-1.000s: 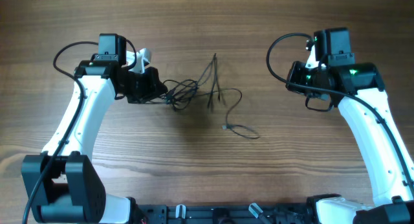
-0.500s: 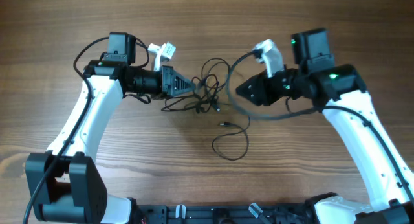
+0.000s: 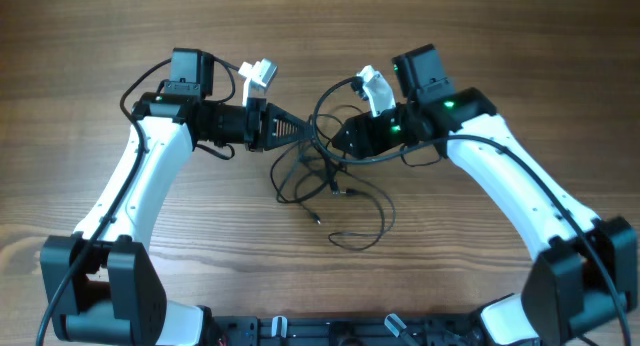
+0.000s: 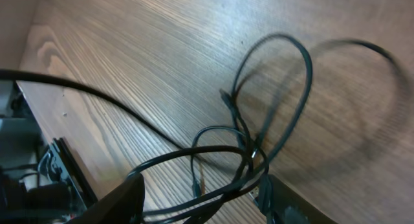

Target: Untangle cables

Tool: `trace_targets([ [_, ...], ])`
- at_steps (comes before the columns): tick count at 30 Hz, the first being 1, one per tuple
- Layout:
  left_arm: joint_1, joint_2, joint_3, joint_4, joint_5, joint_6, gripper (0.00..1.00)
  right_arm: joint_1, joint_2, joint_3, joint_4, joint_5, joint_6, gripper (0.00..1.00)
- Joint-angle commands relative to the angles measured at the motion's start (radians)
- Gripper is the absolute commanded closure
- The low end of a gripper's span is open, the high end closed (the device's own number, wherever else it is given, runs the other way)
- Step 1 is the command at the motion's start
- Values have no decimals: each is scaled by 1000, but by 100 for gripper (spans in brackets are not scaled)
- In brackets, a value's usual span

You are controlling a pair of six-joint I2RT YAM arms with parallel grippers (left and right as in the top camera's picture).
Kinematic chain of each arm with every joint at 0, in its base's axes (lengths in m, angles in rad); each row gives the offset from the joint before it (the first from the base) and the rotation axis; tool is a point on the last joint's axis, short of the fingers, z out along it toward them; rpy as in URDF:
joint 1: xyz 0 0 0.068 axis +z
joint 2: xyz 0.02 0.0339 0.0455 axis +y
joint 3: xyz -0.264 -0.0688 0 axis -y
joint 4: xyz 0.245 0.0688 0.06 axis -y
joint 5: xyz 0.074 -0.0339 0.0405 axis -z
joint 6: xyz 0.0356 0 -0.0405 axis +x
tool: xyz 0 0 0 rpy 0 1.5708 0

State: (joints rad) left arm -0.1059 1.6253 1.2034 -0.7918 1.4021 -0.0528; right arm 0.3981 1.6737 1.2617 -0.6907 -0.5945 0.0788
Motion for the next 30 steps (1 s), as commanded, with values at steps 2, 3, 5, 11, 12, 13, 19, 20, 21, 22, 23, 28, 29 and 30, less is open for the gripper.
trace_targets([
  [2, -4, 7, -6, 4, 33, 24, 96, 8, 35, -10, 48, -88, 139, 42],
  [3, -4, 7, -6, 4, 27, 24, 96, 8, 35, -10, 55, -88, 181, 44],
  [5, -4, 7, -6, 3, 10, 24, 96, 8, 35, -10, 67, -88, 287, 57],
  [11, -4, 7, -6, 3, -13, 24, 96, 9, 35, -10, 80, -210, 357, 58],
  [12, -4, 7, -6, 4, -13, 24, 96, 9, 35, -10, 79, -212, 372, 58],
  [13, -4, 7, -6, 4, -12, 24, 96, 9, 35, -10, 76, -211, 374, 58],
  [19, -4, 7, -6, 25, -11, 23, 96, 9, 36, -10, 17, -185, 401, 58],
  [20, -4, 7, -6, 26, -7, 23, 96, 9, 36, -10, 16, -183, 401, 58],
  [21, -4, 7, -6, 26, 10, 23, 96, 9, 36, -10, 17, -183, 403, 59],
  [22, -4, 7, -6, 27, 27, 23, 96, 9, 36, -10, 18, -183, 403, 59],
  [23, -4, 7, -6, 31, 38, 23, 96, 9, 37, -10, 20, -183, 406, 60],
  [28, -4, 7, -6, 45, 81, 23, 96, 17, 37, -10, 20, -156, 449, 64],
  [29, -4, 7, -6, 50, 103, 23, 96, 26, 37, -10, 20, -140, 449, 64],
  [30, -4, 7, -6, 56, 113, 23, 96, 39, 37, -10, 26, -134, 449, 64],
])
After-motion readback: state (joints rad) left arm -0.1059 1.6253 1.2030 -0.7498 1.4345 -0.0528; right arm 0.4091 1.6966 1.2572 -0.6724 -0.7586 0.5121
